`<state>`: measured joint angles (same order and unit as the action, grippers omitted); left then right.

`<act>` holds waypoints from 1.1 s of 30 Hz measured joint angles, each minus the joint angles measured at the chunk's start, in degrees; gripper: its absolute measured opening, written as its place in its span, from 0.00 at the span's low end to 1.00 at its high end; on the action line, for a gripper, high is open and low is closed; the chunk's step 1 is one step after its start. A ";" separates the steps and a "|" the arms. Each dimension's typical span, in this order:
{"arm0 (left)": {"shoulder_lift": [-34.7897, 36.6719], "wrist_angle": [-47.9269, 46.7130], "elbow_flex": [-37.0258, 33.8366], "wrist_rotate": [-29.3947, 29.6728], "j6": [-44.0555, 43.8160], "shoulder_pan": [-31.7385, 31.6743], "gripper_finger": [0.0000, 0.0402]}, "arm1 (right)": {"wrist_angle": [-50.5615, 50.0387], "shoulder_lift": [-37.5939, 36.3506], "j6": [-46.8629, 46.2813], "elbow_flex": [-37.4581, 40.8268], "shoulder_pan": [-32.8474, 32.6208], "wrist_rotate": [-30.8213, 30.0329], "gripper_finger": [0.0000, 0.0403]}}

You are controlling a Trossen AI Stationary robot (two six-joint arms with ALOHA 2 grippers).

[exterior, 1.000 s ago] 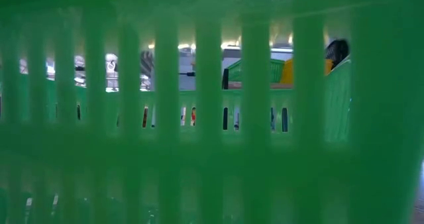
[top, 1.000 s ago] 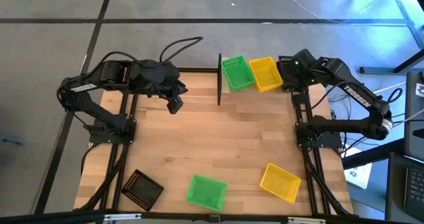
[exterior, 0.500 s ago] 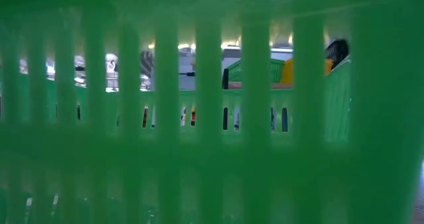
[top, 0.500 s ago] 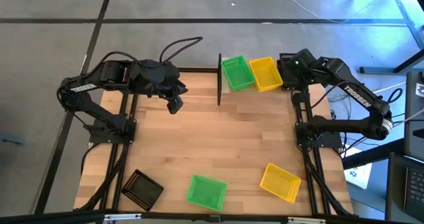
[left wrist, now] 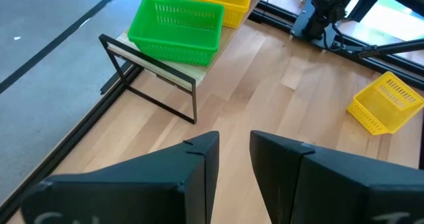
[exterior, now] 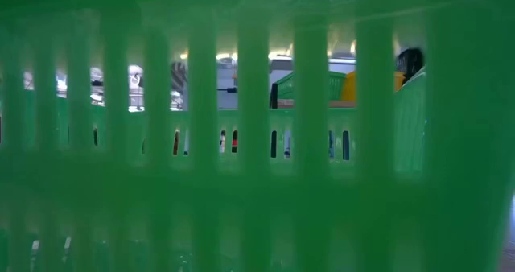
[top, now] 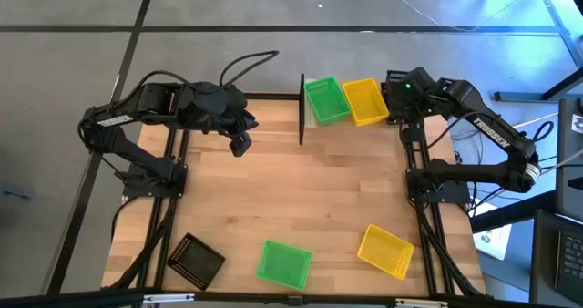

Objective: Stack baskets on shelf by color
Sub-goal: Stack the top black bin on the black bin on the shelf, then stack the green bin on the green bins on the shelf

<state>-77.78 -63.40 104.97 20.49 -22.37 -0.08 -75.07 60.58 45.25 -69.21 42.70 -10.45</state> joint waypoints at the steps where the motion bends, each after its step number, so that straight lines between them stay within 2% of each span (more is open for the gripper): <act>1: 0.00 0.00 0.00 0.00 0.00 -0.02 0.19 | 0.00 0.00 0.00 0.00 0.00 0.01 0.12; 11: 0.00 0.00 0.00 0.00 0.00 -0.01 0.19 | 1.73 0.00 0.34 0.00 -0.11 0.00 0.30; 18: 0.00 0.00 0.00 0.00 0.00 -0.01 0.19 | 1.28 0.00 -0.02 -0.48 -0.24 -0.39 0.32; 23: 0.00 0.00 0.00 0.00 -0.35 -0.02 0.19 | -1.29 0.00 -4.83 -4.94 -0.24 -0.04 0.32; 25: 0.00 -0.19 0.00 0.00 -1.48 -0.01 0.19 | -3.04 0.00 -7.56 -7.69 -0.24 2.20 0.32; 30: 0.00 -3.73 0.00 -0.29 -3.79 -0.02 0.19 | -7.30 -0.77 -9.24 -13.73 -0.37 14.24 0.32; 33: 0.00 -5.47 0.00 -0.39 -5.25 0.00 0.19 | -7.41 -2.11 -9.25 -15.55 -1.46 16.45 0.32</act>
<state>-77.78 -68.86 104.97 20.10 -27.62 -0.08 -82.48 58.46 36.01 -84.76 41.24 6.00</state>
